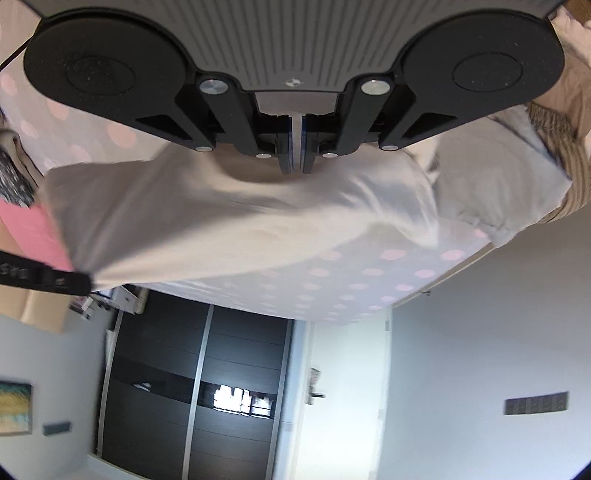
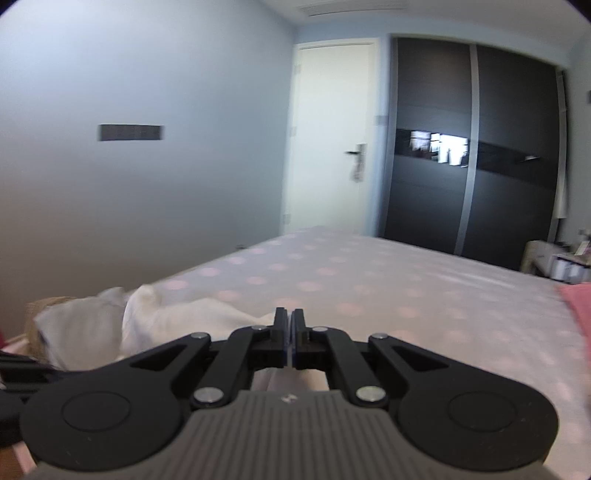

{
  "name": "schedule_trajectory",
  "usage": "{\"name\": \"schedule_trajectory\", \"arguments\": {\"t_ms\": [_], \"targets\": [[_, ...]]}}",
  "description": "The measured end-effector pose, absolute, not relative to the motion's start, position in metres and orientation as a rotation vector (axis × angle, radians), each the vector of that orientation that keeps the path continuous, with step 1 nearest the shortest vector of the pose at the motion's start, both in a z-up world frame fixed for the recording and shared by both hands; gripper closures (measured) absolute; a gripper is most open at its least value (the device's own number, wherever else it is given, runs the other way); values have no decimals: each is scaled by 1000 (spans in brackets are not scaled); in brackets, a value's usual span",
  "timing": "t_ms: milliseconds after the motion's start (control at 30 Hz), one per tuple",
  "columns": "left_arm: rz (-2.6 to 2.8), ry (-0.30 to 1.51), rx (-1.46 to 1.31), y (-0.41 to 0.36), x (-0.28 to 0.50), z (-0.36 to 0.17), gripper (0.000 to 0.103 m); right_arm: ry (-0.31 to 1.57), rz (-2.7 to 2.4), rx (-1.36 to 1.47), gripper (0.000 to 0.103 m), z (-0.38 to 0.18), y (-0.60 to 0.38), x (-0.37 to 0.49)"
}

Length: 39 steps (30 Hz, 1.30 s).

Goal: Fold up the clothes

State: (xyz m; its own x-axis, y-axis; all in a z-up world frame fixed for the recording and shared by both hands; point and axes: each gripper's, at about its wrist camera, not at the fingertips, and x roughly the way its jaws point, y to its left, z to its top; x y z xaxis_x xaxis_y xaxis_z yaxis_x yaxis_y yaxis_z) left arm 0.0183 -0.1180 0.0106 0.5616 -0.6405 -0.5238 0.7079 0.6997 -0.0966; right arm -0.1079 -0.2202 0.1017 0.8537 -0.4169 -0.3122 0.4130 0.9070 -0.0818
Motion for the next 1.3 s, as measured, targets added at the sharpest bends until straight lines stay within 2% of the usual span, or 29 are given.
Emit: {"name": "schedule_trajectory", "arguments": {"t_ms": [133,400,533,667,700,733,800,1133,1300], "targets": [[-918,591,218,-156,-7,1,102,433,-588,-6,100,94,-273,-177],[-1083,612,486,-214,-47,-51,100,629,-729,165,97,24,-346,-259],[-1120,609,628,-222,-48,-76,82,686,-594,200,96,-13,-339,-261],[-1133,593,781,-222,-46,-95,79,763,-444,179,93,-50,-317,-256],[-1142,583,816,-221,-45,-100,75,787,-413,157,88,-57,-310,-254],[-1146,570,848,-221,-44,-106,67,810,-381,135,77,-64,-302,-252],[-1138,521,913,-221,-44,-116,60,845,-334,99,60,-76,-294,-246],[-1193,383,1162,-218,-20,-145,60,934,-255,-54,59,-105,-288,-232],[-1233,249,1291,-216,-24,-162,60,958,-235,-120,59,-115,-286,-233]]}}
